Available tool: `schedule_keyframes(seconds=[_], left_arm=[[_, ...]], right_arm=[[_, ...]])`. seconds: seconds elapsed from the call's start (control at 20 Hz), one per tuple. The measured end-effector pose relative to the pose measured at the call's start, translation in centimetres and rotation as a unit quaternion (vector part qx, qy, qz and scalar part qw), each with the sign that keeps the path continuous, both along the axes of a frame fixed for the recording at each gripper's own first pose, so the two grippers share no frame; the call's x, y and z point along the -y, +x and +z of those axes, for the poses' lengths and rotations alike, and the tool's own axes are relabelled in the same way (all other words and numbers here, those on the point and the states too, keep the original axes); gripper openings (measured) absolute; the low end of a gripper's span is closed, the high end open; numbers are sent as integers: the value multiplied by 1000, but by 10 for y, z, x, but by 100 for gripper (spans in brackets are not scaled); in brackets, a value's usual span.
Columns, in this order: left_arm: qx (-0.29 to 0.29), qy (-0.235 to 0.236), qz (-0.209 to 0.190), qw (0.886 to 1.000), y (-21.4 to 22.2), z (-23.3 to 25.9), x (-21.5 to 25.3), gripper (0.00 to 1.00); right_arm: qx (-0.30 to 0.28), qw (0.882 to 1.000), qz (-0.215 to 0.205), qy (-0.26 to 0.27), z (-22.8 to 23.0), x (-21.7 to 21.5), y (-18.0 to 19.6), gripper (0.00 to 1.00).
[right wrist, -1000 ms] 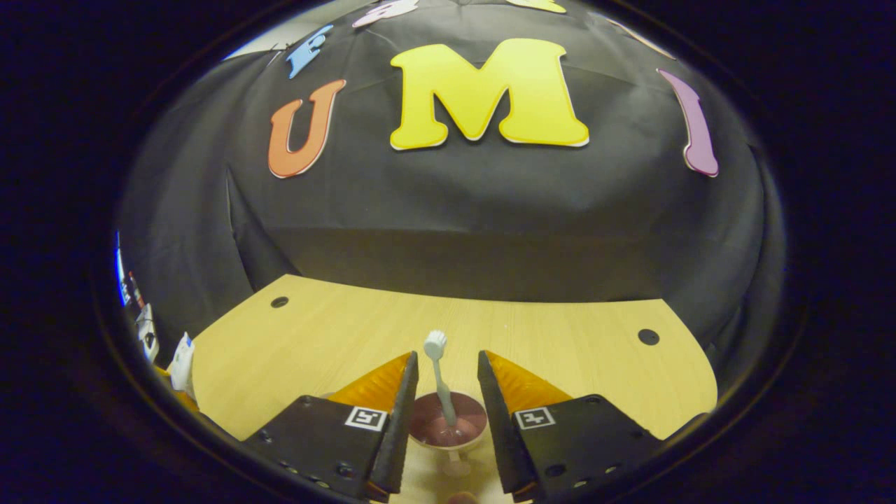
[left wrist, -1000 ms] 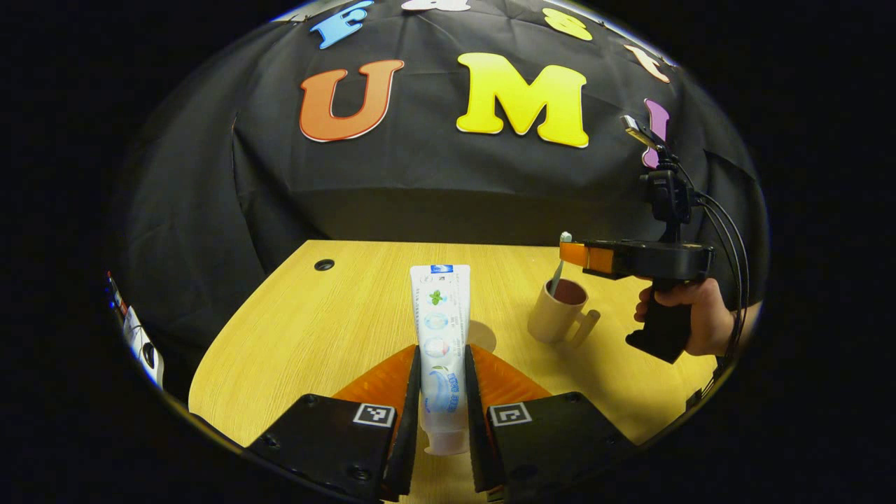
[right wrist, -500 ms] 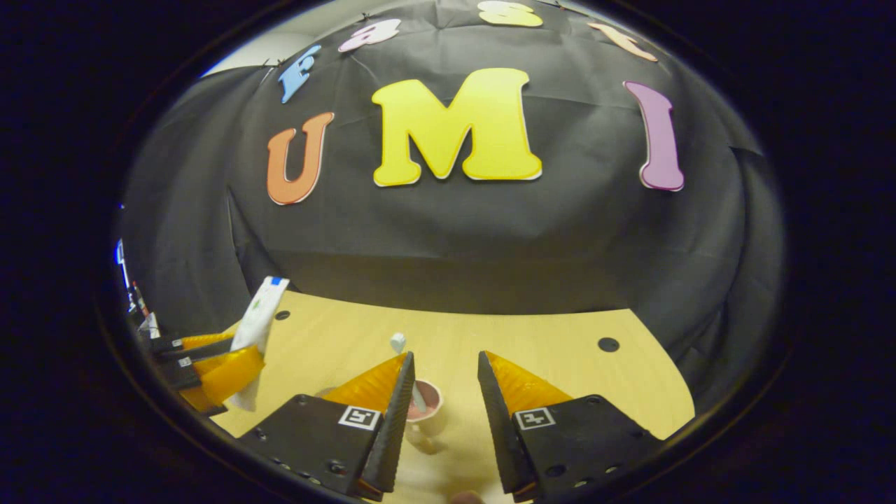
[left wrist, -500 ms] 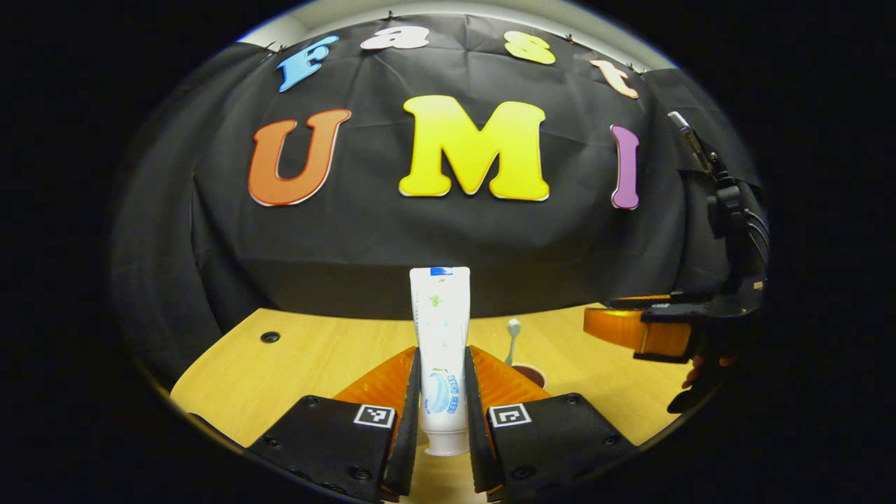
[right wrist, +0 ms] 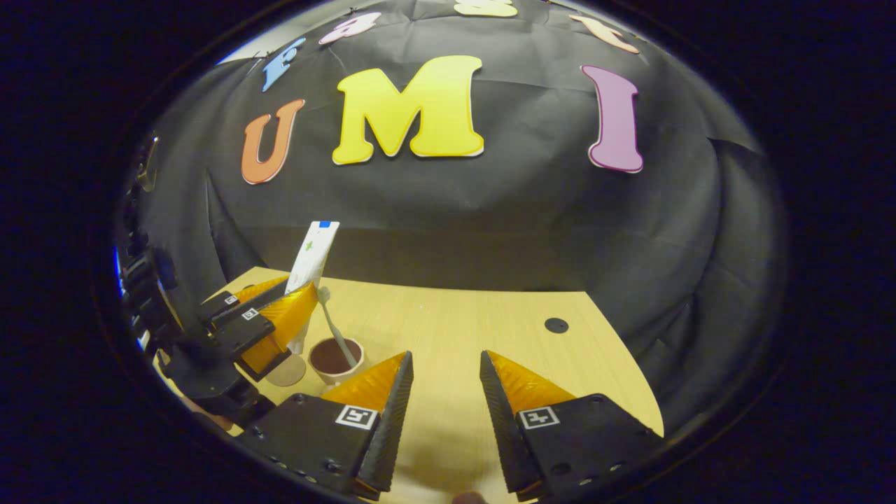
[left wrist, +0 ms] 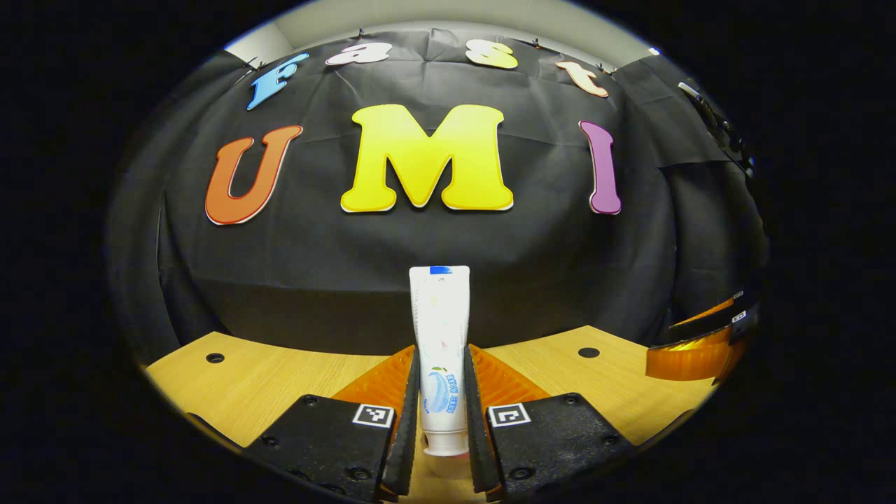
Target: Put the toothbrush and toothpaste on the desktop into the cup, then pick up the cup and place it on the coaster on the desktop.
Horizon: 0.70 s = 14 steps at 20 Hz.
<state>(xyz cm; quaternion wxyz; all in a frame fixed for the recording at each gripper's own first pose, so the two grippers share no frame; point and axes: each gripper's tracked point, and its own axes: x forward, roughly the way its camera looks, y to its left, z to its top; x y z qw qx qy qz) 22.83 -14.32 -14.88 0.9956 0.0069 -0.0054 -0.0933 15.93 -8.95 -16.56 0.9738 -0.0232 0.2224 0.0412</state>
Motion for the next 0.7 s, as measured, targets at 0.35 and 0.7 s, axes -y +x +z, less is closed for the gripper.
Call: schedule_keyframes(seconds=[0.35,0.7], left_arm=[[36,16,10,999,22,-22,9,35],[11,19,14,1000,13,-49,4,48]], right_arm=[[-38,999,-13,-8,-28,18,-22,59],[-35,999,-10,-11,-26,7,-21,60]])
